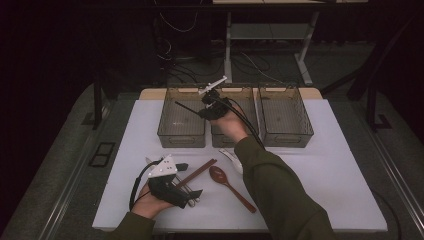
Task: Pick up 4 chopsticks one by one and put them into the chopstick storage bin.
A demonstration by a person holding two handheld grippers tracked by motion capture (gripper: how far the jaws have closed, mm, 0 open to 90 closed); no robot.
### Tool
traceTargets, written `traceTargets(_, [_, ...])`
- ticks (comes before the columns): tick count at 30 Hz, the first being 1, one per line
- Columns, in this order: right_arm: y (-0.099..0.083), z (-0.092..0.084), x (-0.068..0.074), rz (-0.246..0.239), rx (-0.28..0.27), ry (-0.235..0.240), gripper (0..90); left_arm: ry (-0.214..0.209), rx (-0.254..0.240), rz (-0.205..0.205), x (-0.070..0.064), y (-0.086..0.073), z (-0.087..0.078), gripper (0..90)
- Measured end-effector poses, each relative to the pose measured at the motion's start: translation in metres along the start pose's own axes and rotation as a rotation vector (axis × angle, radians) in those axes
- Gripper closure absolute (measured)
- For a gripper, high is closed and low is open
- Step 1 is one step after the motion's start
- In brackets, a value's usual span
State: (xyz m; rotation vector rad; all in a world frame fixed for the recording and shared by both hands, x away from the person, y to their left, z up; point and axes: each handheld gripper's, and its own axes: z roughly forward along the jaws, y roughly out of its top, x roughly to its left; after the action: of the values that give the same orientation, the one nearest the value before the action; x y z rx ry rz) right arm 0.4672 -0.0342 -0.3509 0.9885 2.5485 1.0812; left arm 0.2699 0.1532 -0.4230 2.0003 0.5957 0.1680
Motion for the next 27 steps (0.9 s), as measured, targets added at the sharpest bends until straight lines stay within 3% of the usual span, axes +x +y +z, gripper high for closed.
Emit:
traceTargets(12, [0.014, 0.032, 0.007, -0.005, 0.036, 0.005, 85.7, -0.005, -0.008, -0.008, 0.0, 0.0, -0.001, 0.0])
traceTargets(16, [0.018, 0.042, 0.007, 0.007, 0.056, -0.018, 85.6, -0.006, -0.009, -0.006, 0.0, 0.0, -0.001, 0.0])
traceTargets(27, [0.03, 0.06, 0.011, -0.032, 0.096, -0.056, 85.5, -0.014, -0.014, -0.005, 0.001, 0.0, -0.002, 0.0])
